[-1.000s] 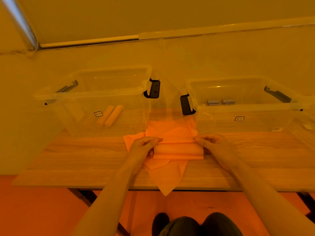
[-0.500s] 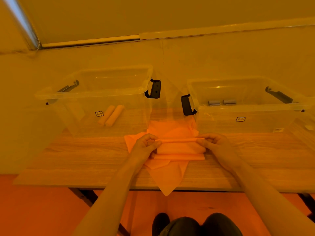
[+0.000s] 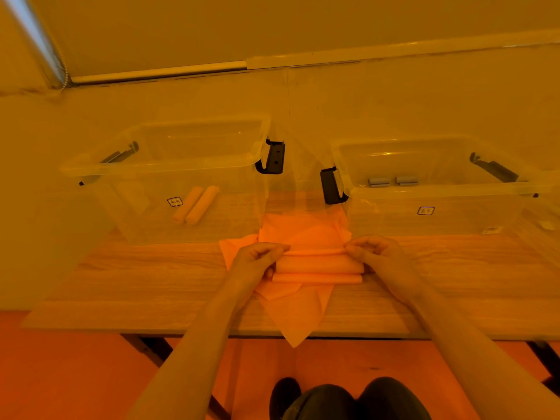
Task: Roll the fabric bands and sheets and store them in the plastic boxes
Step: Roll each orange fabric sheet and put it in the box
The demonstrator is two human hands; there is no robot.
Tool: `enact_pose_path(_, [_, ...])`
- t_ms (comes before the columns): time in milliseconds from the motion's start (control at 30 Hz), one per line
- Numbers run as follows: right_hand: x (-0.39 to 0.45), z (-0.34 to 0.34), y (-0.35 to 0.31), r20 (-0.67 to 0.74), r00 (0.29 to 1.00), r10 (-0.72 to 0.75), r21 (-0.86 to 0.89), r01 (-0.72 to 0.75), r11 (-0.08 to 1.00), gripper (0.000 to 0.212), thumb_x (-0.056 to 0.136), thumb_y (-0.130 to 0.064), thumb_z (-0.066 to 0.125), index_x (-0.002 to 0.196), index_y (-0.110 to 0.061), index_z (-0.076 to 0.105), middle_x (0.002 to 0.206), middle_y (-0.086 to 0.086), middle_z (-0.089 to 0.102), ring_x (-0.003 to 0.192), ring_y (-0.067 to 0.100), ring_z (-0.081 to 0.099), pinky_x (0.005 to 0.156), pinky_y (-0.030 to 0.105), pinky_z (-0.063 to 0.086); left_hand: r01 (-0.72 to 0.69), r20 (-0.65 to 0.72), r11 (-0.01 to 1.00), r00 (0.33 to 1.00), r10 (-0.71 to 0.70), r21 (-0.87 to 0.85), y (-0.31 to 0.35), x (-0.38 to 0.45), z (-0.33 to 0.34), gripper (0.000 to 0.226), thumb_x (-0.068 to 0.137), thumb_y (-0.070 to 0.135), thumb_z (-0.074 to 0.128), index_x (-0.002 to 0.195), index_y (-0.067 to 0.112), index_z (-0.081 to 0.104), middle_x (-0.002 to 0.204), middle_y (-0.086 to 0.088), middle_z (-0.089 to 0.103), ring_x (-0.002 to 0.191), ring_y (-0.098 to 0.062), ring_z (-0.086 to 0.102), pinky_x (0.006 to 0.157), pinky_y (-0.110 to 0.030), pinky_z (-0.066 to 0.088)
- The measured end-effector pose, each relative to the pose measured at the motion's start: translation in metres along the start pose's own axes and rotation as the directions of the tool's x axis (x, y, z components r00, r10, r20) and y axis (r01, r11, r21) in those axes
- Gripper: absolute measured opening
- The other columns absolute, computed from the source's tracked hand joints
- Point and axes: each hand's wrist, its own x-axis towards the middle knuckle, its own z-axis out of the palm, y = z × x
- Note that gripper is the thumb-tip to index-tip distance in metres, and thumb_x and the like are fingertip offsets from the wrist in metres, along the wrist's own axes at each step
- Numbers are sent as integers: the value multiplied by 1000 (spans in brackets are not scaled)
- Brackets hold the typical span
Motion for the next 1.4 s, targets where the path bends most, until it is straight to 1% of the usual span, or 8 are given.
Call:
enact_pose_path(200, [2,-2,1,5,999,33,58,-33,998,24,87,-6,64,109,-15,66,95,5,74,86,18,71,69,28,59,23,35,1000,999,-23,-6,-2,2,-1,24,86,2,65,108,11,68,59,4,61,48,-3,46,47,-16,38])
enact_pose_path(333, [2,-2,3,-5,1000,31,62,-30,998,20,85,-5,65,103,-13,68,99,11,73,88,20,71,71,27,57,7,25,1000,1000,-7,31,0,2,1,8,86,2,64,88,9,67,51,5,55,43,-4,43,43,-15,35])
enact_pose_path(433, [1,0,0,-6,1000,31,45,-30,999,14,88,-8,62,101,-9,68,93,13,72,80,18,68,65,26,58,-2,29,997,1000,-1,71,1,4,2,12,89,4,61,83,14,62,49,7,55,40,-3,44,41,-14,35])
enact_pose_path(733, [0,-1,0,15,1000,15,37,-16,999,17,89,-5,61,102,-13,68,84,5,73,76,14,68,59,23,53,12,26,1000,1000,-12,-2,1,1,0,24,87,0,61,106,11,70,55,5,55,48,-4,45,48,-16,37])
enact_pose_path(900, [0,-1,1,15,1000,18,30,-19,999,14,84,-10,68,98,-11,70,85,6,74,75,14,69,59,23,53,24,-5,1000,1000,-24,-8,2,0,0,18,93,12,57,91,18,74,57,3,58,49,-5,47,49,-15,38])
enact_pose_path(1133, [2,-2,2,19,1000,23,58,-24,998,19,83,-3,67,100,-12,69,89,8,75,80,19,71,64,25,57,35,32,999,999,-34,-28,2,-1,1,24,84,0,65,104,14,69,61,5,64,49,-4,47,48,-16,38])
enact_pose_path(1300, [1,-1,1,30,999,20,59,-22,998,13,88,-8,63,98,-6,70,86,9,74,76,17,70,62,24,56,31,22,1000,999,-31,4,2,-1,1,13,82,1,69,87,13,72,59,2,64,50,-6,49,47,-17,39])
enact_pose_path(1400, [0,-1,-2,27,1000,7,47,-8,999,12,90,-10,61,98,-11,70,84,5,74,75,13,70,60,20,55,17,31,999,999,-18,35,2,-1,1,9,83,2,68,84,10,69,53,4,59,46,-6,46,46,-17,37])
